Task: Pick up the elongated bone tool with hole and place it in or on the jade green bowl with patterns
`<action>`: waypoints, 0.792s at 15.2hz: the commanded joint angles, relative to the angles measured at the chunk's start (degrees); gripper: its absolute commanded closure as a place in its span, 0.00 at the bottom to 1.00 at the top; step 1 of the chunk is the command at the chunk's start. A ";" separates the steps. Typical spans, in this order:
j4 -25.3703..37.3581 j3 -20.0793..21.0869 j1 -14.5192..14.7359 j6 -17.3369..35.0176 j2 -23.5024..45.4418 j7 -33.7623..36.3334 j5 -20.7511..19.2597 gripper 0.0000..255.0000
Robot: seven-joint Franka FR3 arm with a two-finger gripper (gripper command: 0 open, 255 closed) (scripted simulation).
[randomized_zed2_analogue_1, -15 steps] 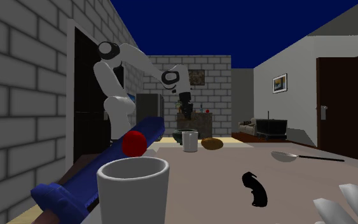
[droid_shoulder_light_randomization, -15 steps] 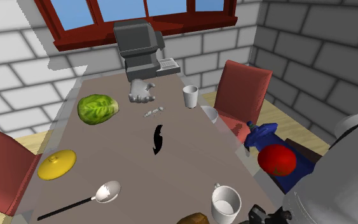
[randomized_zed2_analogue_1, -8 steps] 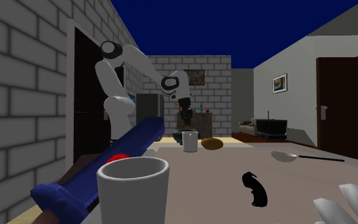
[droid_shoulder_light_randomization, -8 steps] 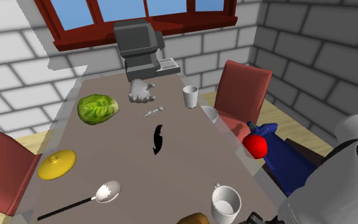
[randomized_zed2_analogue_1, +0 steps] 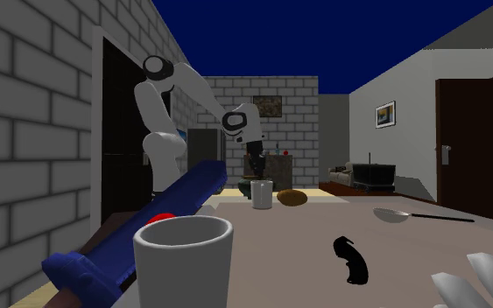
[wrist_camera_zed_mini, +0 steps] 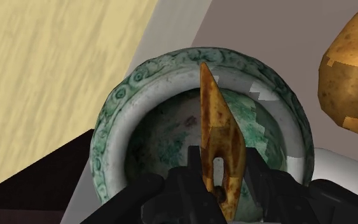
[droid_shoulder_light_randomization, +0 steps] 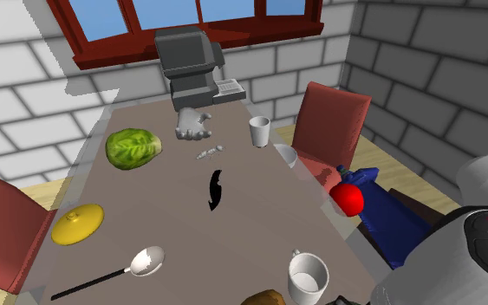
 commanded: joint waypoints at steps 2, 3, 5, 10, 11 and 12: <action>-0.29 0.15 0.16 -0.03 0.20 -0.03 0.08 1.00; -0.29 0.17 0.15 -0.03 0.20 -0.04 0.09 1.00; -0.29 0.21 0.11 -0.03 0.19 -0.06 0.11 1.00; -0.19 0.21 0.07 0.02 0.34 -0.05 0.07 0.00; -0.29 0.26 0.06 -0.03 0.19 -0.08 0.14 0.00; 0.32 -0.08 0.29 -2.56 -1.74 -0.33 0.41 0.00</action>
